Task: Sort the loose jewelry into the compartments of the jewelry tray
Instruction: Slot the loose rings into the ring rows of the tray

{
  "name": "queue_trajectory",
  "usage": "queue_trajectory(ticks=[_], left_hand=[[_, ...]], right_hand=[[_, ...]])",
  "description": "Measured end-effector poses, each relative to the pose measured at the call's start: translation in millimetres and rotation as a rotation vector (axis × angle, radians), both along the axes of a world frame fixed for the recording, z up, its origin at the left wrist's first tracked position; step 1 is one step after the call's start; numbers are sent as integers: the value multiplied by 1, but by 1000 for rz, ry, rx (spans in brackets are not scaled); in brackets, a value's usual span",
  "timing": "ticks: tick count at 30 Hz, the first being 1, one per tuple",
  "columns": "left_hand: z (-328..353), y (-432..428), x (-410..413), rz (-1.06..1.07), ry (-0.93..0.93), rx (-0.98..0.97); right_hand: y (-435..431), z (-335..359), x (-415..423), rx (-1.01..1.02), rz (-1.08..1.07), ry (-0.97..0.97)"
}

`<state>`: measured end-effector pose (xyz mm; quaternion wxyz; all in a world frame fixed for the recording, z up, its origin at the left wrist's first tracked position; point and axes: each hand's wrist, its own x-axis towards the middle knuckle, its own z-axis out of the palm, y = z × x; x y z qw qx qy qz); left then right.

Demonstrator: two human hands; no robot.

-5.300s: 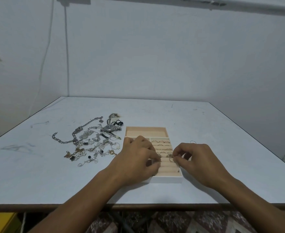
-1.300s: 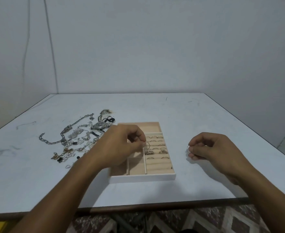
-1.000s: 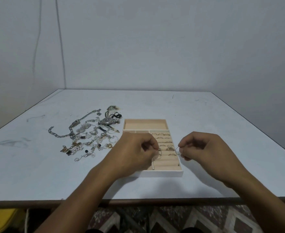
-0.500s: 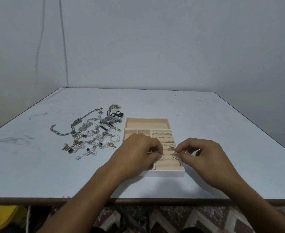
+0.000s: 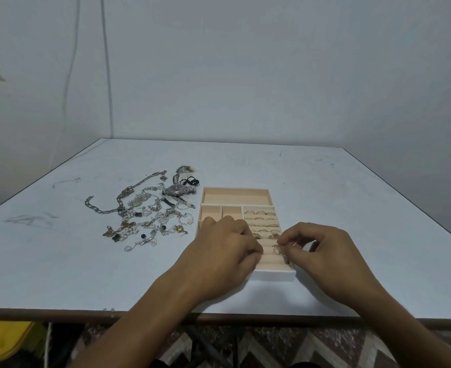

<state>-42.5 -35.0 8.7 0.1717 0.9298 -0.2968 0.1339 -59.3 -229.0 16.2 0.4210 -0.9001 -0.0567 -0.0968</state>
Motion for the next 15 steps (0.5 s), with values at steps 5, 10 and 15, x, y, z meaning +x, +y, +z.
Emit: queue_trajectory(ticks=[5,10,15], left_hand=[[-3,1,0,-8,-4,-20],[-5,5,-1,-12,52,-200],[-7,18,-2,27,63,-345]], right_hand=[[0,-2,1,-30,7,-21],[1,-2,3,-56,16,-39],[3,-4,4,-108,29,-59]])
